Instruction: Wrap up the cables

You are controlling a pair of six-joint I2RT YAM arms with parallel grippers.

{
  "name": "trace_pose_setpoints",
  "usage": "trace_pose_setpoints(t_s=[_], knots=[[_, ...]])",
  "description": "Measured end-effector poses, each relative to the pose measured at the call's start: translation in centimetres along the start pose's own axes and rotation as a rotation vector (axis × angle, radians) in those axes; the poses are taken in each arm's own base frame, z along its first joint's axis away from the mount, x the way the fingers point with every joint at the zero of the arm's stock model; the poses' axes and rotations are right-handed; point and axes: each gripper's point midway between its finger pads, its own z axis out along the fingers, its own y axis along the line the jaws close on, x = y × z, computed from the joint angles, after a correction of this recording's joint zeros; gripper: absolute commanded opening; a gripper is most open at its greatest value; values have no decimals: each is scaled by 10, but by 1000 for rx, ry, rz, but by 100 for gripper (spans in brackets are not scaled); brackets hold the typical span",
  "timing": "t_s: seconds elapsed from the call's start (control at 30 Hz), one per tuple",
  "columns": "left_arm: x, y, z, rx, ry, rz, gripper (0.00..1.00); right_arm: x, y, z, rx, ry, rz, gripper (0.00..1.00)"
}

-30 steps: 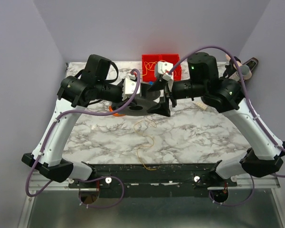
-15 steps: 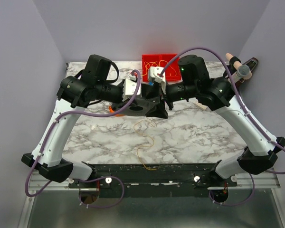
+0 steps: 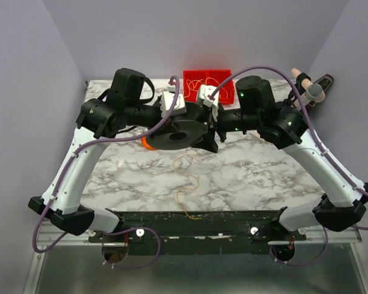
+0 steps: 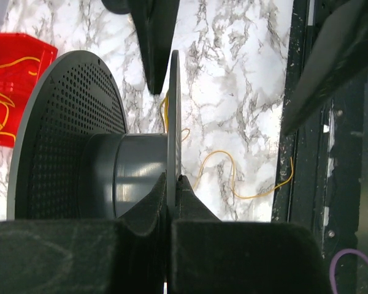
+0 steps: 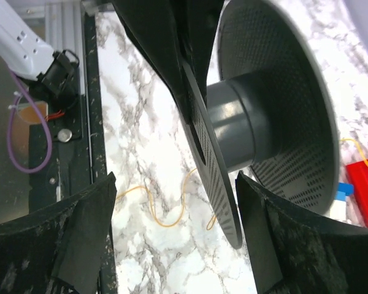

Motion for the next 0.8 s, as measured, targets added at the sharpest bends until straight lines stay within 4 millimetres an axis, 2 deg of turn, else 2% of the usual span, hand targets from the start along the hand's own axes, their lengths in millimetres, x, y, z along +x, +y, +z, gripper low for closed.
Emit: trace_pose_setpoints(t_s=[0.23,0.4,0.57,0.7,0.8], knots=[[1,9,6,-47,-6,-106,0,-25,-6,-24,102,-83,-17,88],[-1,10,6,-52,-11,-106,0,-31,-4,-29,106,-109,-33,91],[7,0,4,-10,31,-1,0,-28,4,-24,41,-111,-78,89],[9,-16,-2,59,64,148,0,-25,8,-14,-17,-109,-99,89],[6,-19,-6,83,62,296,0,-29,9,-16,-22,-117,-108,88]])
